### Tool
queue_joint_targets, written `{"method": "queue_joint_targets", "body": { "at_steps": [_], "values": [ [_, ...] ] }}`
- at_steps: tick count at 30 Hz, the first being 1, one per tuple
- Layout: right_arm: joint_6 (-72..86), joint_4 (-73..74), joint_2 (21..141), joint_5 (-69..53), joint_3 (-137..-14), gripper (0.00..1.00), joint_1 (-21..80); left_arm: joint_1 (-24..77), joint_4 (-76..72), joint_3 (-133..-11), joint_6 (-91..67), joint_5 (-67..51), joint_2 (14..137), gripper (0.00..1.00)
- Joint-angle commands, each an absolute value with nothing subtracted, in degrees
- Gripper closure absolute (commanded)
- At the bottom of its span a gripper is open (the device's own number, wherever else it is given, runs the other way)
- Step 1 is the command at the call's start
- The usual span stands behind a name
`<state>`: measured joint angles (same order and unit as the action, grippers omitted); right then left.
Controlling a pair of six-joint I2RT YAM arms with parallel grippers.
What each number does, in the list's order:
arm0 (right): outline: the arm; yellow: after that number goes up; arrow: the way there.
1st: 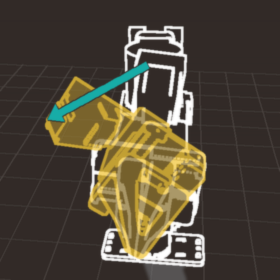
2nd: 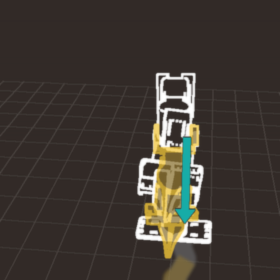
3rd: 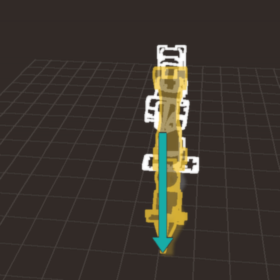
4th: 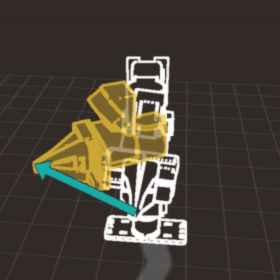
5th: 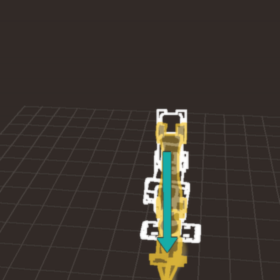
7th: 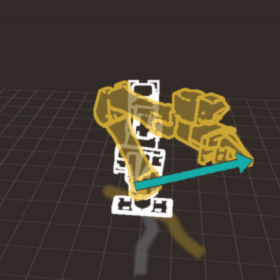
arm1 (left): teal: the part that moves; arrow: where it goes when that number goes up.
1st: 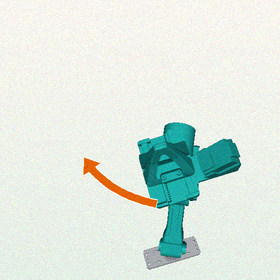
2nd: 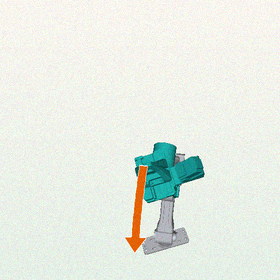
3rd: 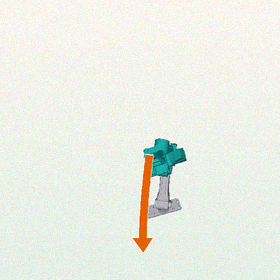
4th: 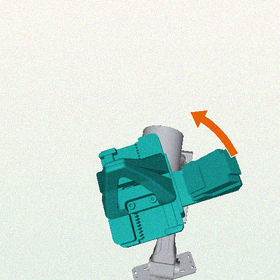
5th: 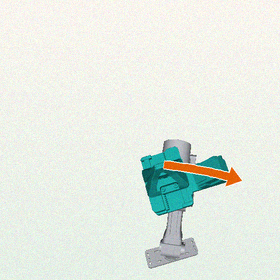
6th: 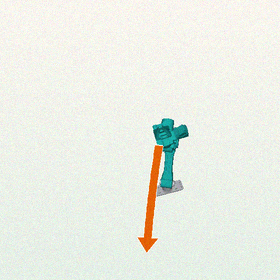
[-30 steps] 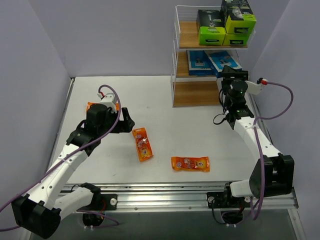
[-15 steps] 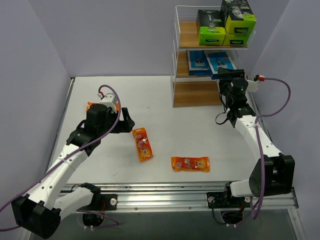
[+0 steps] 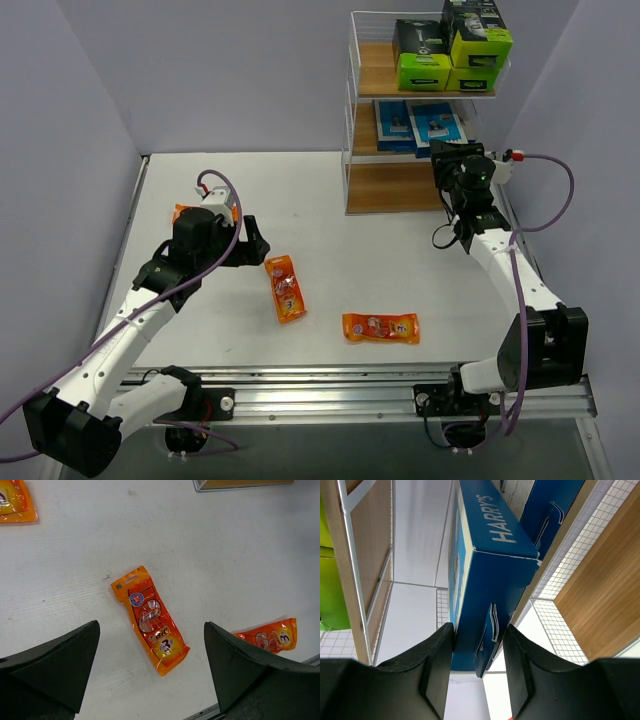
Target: Place and organize the shaving razors onto the shelf
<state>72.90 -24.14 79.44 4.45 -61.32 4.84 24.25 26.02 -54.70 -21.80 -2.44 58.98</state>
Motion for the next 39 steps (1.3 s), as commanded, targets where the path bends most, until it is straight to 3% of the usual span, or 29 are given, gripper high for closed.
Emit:
{"method": "queue_joint_targets", "body": {
  "at_steps": [1,4,9,39],
  "values": [
    [74.7,-27.7,79.3,3.3,-62.4,0.65,4.3,24.3,25.8,-56.7,-21.3,-3.3,59.1,0.06],
    [76.2,-29.6,79.3,2.3,-61.7,0.72,4.0,24.3,25.8,-56.7,-21.3,-3.2,59.1,0.06],
    [79.2,-31.2,79.3,2.3,-61.5,0.99,3.6,24.3,25.8,-56.8,-21.3,-3.2,59.2,0.06],
    [82.4,-39.7,80.9,19.1,-62.0,1.00,4.0,24.3,26.0,-56.9,-21.2,-3.5,59.9,0.06]
  ]
}}
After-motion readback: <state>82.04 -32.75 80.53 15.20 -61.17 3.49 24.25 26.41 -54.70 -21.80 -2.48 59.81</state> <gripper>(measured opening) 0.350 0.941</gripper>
